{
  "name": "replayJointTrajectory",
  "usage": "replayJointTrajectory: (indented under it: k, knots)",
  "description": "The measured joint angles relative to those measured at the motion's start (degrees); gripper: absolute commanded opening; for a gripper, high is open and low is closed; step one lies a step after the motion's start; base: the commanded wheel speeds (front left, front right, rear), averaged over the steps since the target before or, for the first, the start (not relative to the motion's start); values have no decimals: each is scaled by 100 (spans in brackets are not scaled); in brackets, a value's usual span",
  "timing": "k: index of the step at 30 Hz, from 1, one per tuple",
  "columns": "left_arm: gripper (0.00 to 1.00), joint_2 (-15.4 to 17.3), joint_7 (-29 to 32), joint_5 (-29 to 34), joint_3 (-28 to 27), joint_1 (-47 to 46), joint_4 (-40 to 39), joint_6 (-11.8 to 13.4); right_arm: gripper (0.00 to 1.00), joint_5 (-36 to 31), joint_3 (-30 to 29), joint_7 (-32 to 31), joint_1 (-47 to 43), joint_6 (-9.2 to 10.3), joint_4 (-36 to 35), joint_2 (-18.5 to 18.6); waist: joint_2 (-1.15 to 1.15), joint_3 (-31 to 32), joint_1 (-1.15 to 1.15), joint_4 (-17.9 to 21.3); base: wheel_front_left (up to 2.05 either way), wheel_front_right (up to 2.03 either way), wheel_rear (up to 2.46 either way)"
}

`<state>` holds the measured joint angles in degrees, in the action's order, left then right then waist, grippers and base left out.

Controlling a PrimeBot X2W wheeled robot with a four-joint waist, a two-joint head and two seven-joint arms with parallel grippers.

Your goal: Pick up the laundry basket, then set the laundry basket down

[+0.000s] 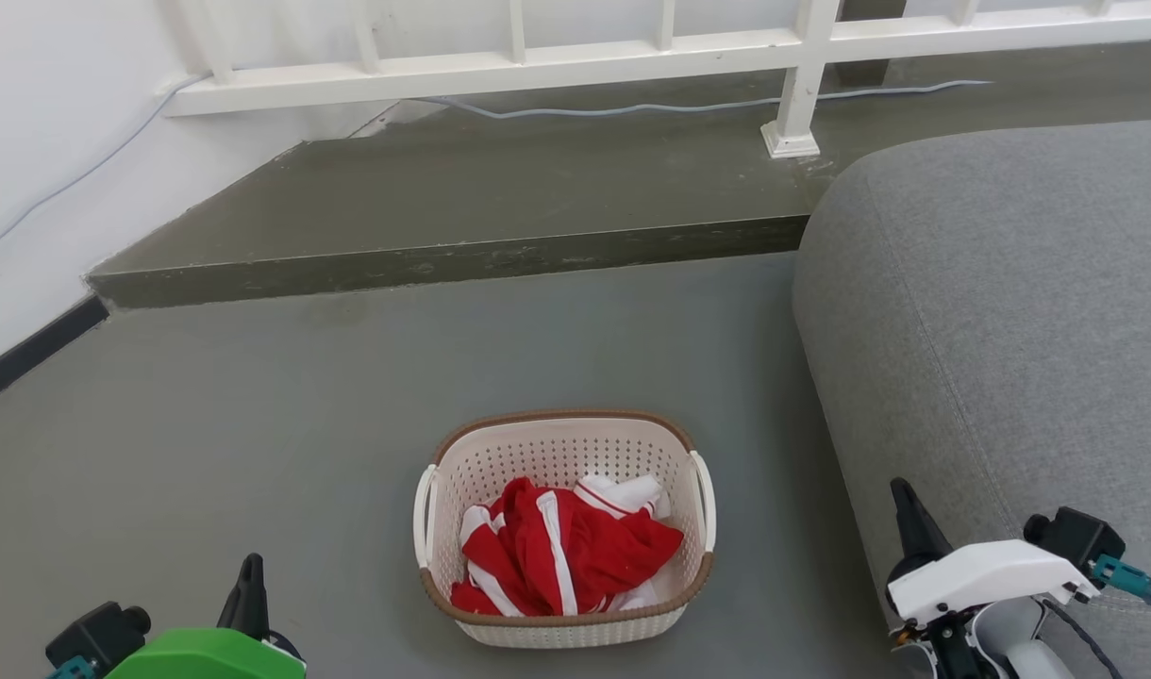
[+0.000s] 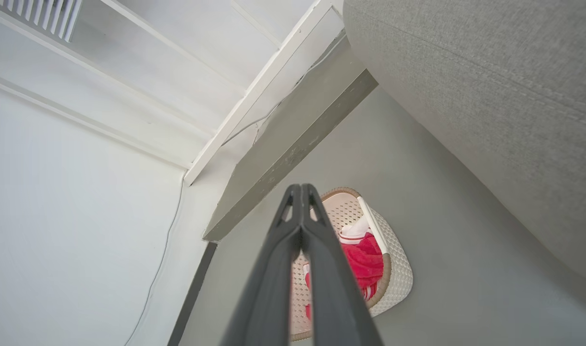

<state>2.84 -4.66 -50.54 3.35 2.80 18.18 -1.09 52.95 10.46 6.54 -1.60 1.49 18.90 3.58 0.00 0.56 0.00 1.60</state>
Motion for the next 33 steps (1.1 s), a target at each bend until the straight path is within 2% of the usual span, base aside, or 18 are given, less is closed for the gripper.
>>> replayJointTrajectory:
  k: [33]
  knots:
    - [0, -23, 568, -2015, -410, -298, -78, -302, 0, 1979, -786, -541, 238, -400, -124, 1, 0, -35, 0, -80, 0, 0, 0]
